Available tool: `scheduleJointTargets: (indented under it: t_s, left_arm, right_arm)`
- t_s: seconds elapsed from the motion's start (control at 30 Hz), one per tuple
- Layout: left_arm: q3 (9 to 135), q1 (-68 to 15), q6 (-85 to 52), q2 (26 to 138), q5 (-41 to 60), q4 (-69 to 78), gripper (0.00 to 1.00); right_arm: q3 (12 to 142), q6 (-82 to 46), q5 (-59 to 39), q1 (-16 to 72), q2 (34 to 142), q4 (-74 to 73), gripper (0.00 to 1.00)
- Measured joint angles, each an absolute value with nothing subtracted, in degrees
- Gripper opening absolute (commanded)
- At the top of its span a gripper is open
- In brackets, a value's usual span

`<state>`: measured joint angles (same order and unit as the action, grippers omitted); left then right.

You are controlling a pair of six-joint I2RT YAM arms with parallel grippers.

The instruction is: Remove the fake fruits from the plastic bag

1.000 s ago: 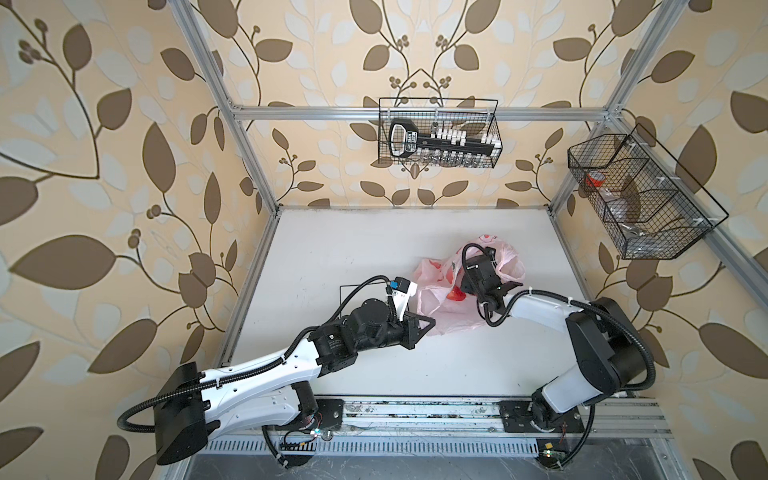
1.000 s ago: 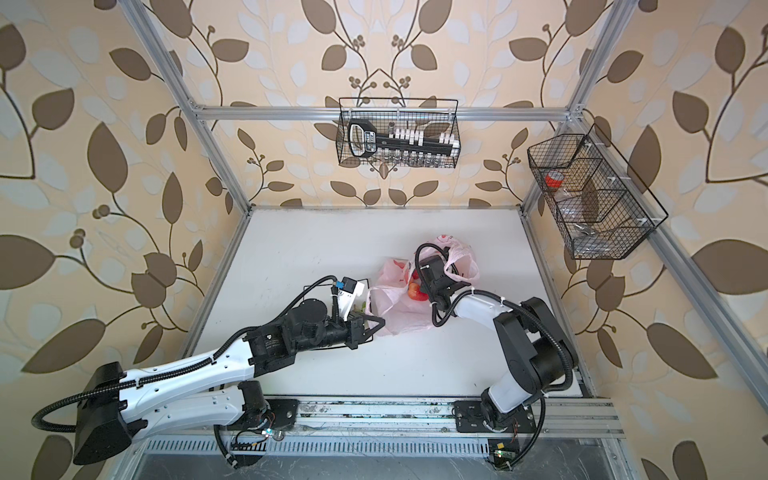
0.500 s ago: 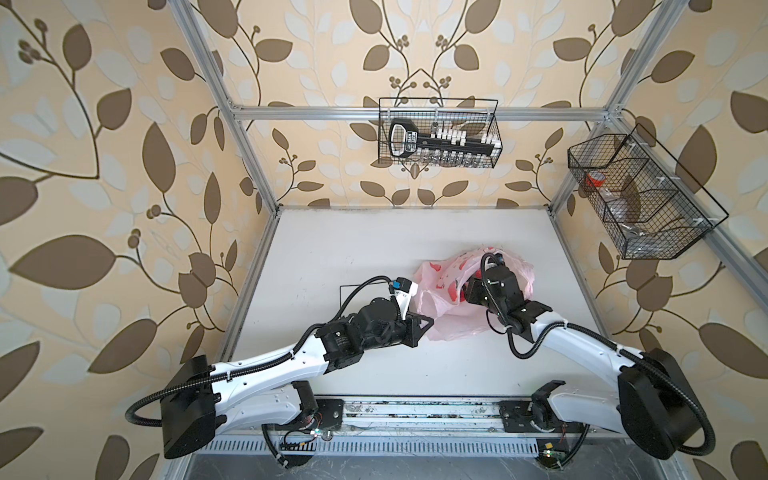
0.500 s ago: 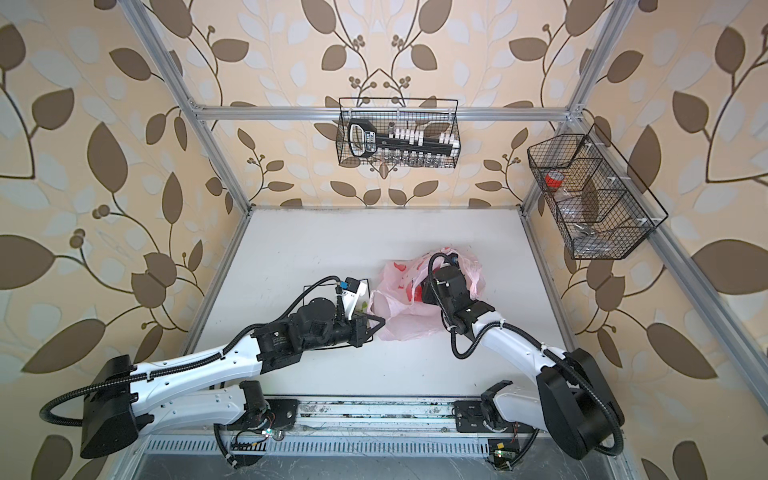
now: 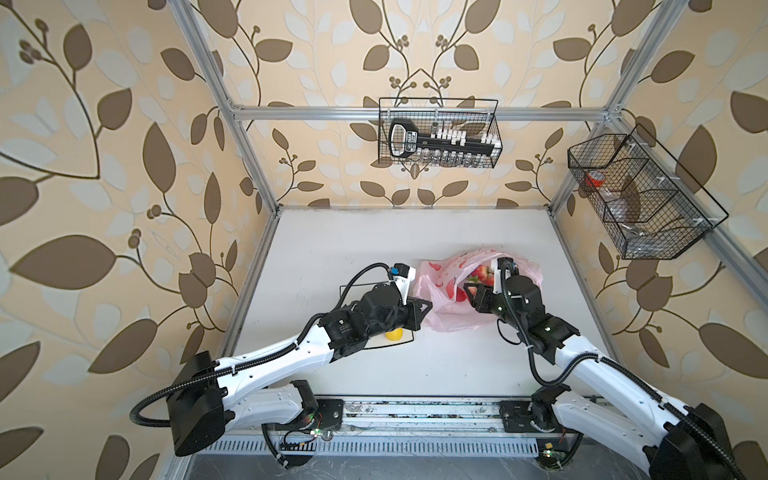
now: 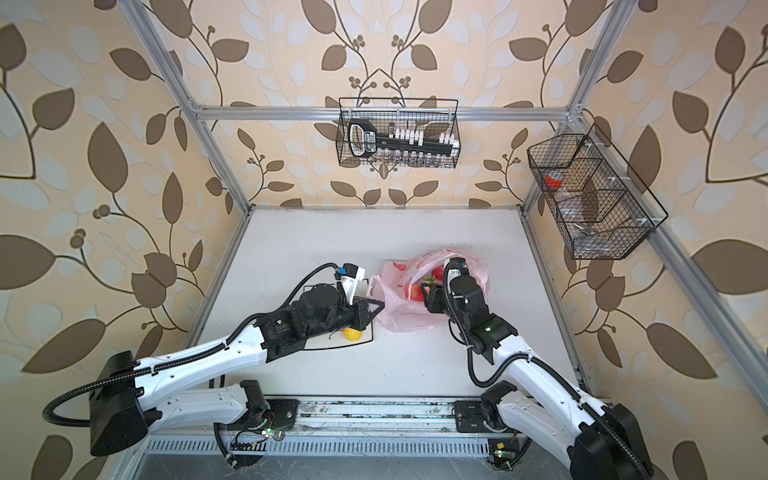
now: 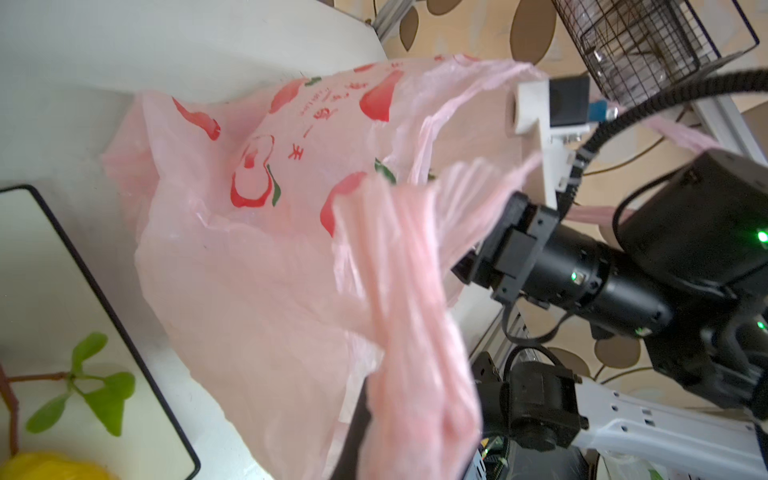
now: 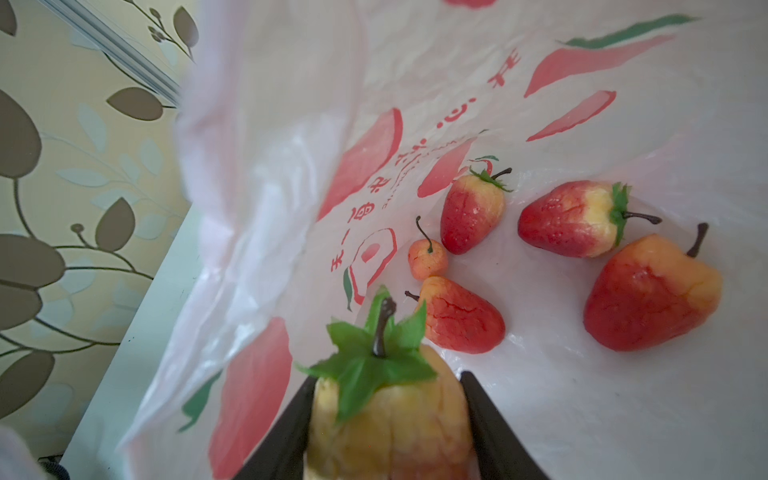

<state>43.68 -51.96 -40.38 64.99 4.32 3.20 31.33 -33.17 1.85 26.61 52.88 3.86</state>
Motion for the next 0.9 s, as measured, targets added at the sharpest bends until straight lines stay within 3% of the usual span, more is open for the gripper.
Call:
scheduleJointTargets:
  t_s: [0.43, 0.7, 0.73, 0.9]
  left_arm:
    - [45.41, -46.78, -40.45, 68.1, 8.93, 4.58, 0.0]
    - [43.9, -46.78, -40.47, 67.07, 10.31, 4.36, 0.0]
    - [43.7, -46.78, -40.47, 66.87, 10.41, 4.32, 0.02]
    - [41.8, -46.78, -40.21, 65.58, 12.23, 4.23, 0.4]
  right_arm:
    - [29.34, -29.54, -11.42, 27.07, 44.6, 5.96, 0.42]
    - [28.64, -26.2, -17.98, 35.48, 40.6, 2.76, 0.42]
    - [28.64, -25.85, -18.26, 36.16, 40.32, 2.48, 0.42]
    - [28.64, -24.56, -18.52, 37.87, 39.03, 1.96, 0.42]
